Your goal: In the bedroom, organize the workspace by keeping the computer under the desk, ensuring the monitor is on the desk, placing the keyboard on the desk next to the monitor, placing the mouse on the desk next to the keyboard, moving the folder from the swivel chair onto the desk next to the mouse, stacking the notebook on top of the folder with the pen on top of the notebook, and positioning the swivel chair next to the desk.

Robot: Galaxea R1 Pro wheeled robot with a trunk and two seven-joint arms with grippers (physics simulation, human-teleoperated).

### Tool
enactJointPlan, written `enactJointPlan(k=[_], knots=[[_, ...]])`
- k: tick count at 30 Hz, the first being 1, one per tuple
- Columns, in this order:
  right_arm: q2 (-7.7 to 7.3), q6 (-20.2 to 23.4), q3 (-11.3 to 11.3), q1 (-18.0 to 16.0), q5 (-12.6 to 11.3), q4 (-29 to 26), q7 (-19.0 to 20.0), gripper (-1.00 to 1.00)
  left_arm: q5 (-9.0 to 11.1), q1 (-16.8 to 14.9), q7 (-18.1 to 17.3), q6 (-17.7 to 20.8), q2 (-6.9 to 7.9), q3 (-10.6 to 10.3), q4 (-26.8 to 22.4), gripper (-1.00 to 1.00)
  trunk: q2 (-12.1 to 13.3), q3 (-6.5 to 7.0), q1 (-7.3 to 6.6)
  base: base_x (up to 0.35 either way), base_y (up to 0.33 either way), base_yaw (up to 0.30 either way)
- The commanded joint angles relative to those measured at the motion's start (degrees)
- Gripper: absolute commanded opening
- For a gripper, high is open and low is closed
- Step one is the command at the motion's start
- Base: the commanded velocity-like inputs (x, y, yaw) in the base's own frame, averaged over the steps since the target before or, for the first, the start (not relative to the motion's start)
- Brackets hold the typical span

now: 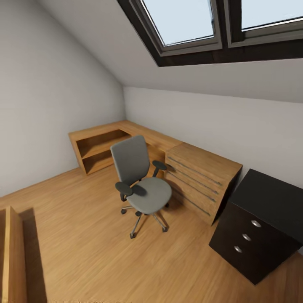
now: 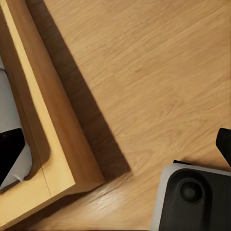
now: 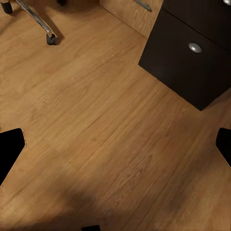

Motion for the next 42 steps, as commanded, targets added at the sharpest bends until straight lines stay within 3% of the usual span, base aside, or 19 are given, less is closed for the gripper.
enactJointPlan(k=[1,2,6,15,17,25,42], knots=[[0.08,-0.60,0.45,-0.08,-0.45,0.11,-0.15,1.00,0.25,0.06,0.35,-0.02,0.06,-0.51,-0.14,1.00,-0.11,-0.10,0.03,0.000,0.000,0.266],[0.20,-3.16,0.11,-0.09,-0.43,0.10,-1.15,1.00,0.24,0.06,0.36,-0.01,0.03,-0.53,-0.17,1.00,-0.11,-0.09,0.03,0.000,0.000,0.276],[0.29,-4.23,0.21,-0.08,-0.43,0.06,-3.45,1.00,0.24,0.04,0.36,0.04,-0.06,-0.60,-0.17,1.00,-0.11,0.02,0.03,0.069,0.000,0.277],[0.31,-3.92,0.25,-0.07,-0.32,-0.50,-3.68,1.00,0.07,0.06,0.27,0.02,-0.15,-0.70,-0.17,1.00,-0.11,0.27,0.03,0.127,0.000,0.278],[0.85,-4.19,0.49,-0.73,0.50,-1.16,-3.45,1.00,-0.11,-0.60,0.36,-0.60,-0.81,-0.70,-0.83,1.00,-0.11,0.27,0.03,0.000,0.000,0.000],[0.67,-4.15,0.50,-1.96,0.28,-1.25,-3.46,1.00,-0.13,-2.08,0.36,-0.73,-3.29,-0.75,-2.74,1.00,-0.11,0.27,0.03,0.004,0.000,0.000],[0.47,-4.11,0.59,-2.20,0.21,-1.58,-3.42,1.00,-0.16,-2.10,0.36,-0.71,-3.58,-0.79,-3.16,1.00,-0.11,0.28,0.03,0.217,0.092,0.009]])
